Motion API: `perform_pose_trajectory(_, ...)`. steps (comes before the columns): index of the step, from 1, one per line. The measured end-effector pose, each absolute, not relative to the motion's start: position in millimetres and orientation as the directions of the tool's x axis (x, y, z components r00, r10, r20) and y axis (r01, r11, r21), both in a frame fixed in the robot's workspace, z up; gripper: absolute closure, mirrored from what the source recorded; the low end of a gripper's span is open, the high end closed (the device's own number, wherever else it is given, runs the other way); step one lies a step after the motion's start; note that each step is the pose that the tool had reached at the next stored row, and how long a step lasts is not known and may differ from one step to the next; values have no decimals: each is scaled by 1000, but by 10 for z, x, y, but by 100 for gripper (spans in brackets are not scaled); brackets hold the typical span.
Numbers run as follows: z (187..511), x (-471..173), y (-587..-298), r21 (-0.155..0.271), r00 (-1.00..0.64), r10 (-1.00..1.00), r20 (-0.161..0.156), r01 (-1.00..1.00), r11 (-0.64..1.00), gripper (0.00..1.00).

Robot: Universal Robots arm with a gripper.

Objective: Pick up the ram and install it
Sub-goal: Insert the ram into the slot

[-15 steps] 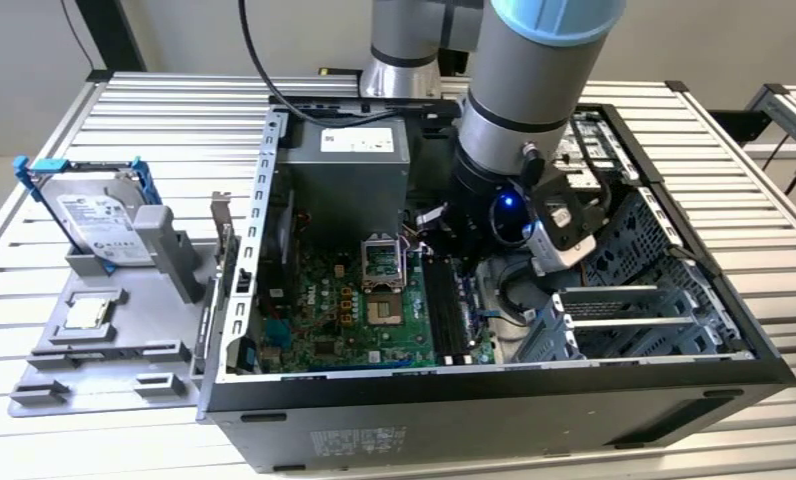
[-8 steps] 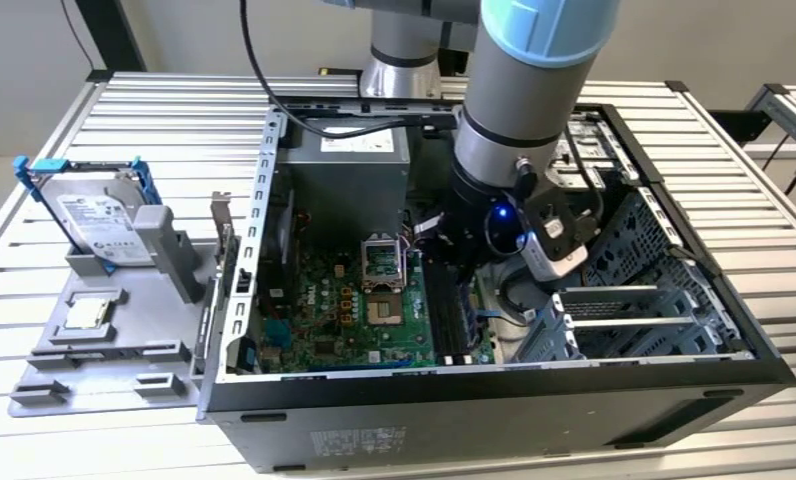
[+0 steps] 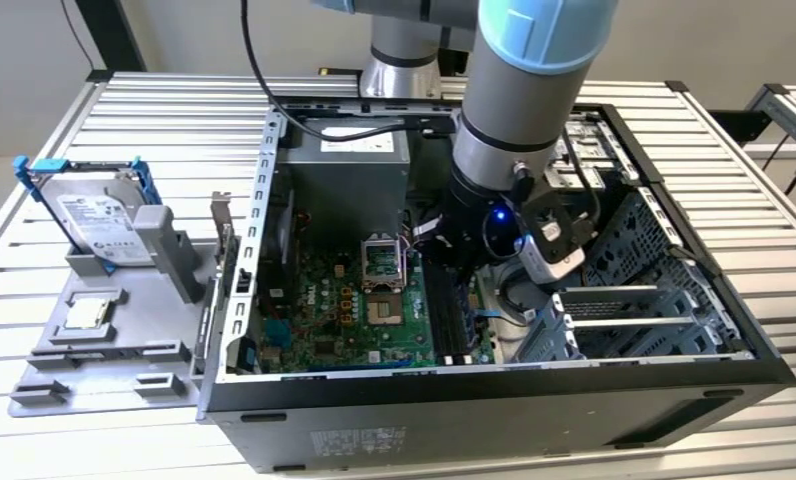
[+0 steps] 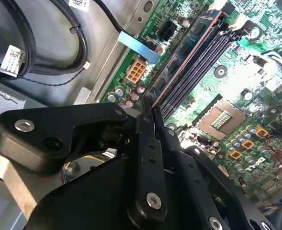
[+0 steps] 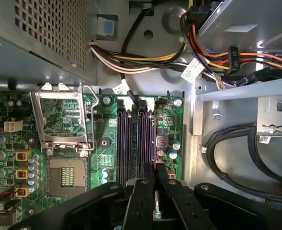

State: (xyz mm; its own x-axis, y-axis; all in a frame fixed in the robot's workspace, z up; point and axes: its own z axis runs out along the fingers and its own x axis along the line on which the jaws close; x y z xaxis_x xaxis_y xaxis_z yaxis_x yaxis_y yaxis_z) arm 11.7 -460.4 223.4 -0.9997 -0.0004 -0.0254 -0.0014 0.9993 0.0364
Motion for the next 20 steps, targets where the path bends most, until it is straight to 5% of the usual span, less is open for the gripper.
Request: perform_pose_trajectory(20, 2182, 91, -4597, 36, -1000, -1, -24, -1, 999, 100)
